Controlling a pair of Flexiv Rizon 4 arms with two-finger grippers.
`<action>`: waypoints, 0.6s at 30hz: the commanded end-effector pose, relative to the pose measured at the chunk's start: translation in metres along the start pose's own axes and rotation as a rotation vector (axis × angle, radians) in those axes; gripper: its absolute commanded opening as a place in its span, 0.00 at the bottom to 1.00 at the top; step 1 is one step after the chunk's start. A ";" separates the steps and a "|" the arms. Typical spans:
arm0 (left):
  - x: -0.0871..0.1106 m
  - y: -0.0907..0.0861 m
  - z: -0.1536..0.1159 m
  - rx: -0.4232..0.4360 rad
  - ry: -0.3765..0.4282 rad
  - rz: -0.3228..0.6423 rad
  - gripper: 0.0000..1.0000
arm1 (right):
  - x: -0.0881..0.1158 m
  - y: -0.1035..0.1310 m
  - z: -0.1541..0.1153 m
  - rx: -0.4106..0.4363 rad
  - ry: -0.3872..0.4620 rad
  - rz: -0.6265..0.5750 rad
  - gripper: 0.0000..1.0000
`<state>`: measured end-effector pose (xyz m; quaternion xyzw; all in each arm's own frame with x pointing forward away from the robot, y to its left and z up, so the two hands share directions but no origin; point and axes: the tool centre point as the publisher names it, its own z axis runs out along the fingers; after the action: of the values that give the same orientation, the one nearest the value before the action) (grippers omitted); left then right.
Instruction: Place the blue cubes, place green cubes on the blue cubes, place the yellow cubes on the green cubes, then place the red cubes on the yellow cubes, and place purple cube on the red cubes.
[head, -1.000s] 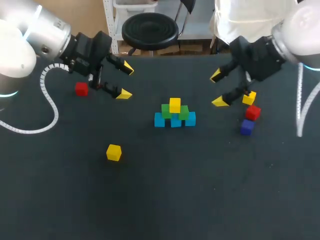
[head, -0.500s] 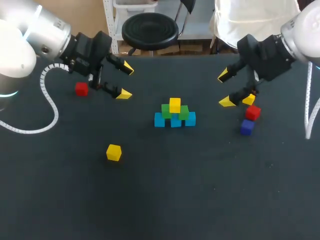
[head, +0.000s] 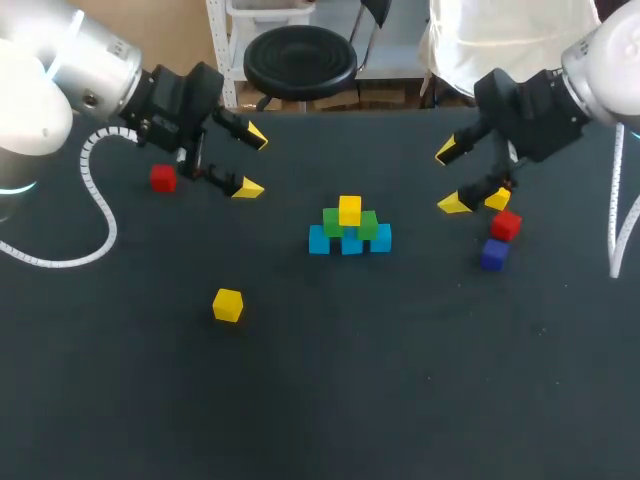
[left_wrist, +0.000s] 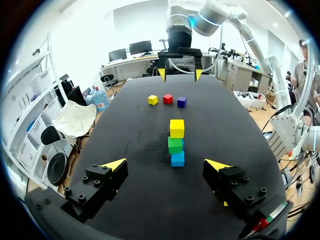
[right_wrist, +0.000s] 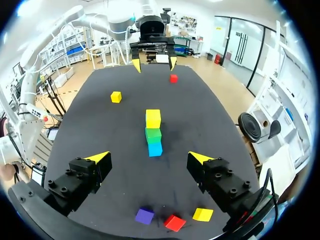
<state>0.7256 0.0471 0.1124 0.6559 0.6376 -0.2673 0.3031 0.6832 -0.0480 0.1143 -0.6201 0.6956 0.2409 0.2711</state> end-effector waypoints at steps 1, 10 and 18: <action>0.000 0.001 0.000 0.002 0.001 0.000 1.00 | 0.011 -0.008 -0.002 0.033 0.028 -0.026 1.00; 0.000 0.001 0.000 0.002 0.001 0.000 1.00 | 0.054 -0.033 -0.039 0.133 -0.033 0.020 1.00; 0.000 0.001 0.000 0.002 0.001 0.000 1.00 | 0.082 -0.053 -0.064 0.091 -0.033 0.104 1.00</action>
<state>0.7256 0.0471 0.1125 0.6559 0.6375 -0.2673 0.3031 0.7160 -0.1467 0.1044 -0.5691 0.7320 0.2091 0.3107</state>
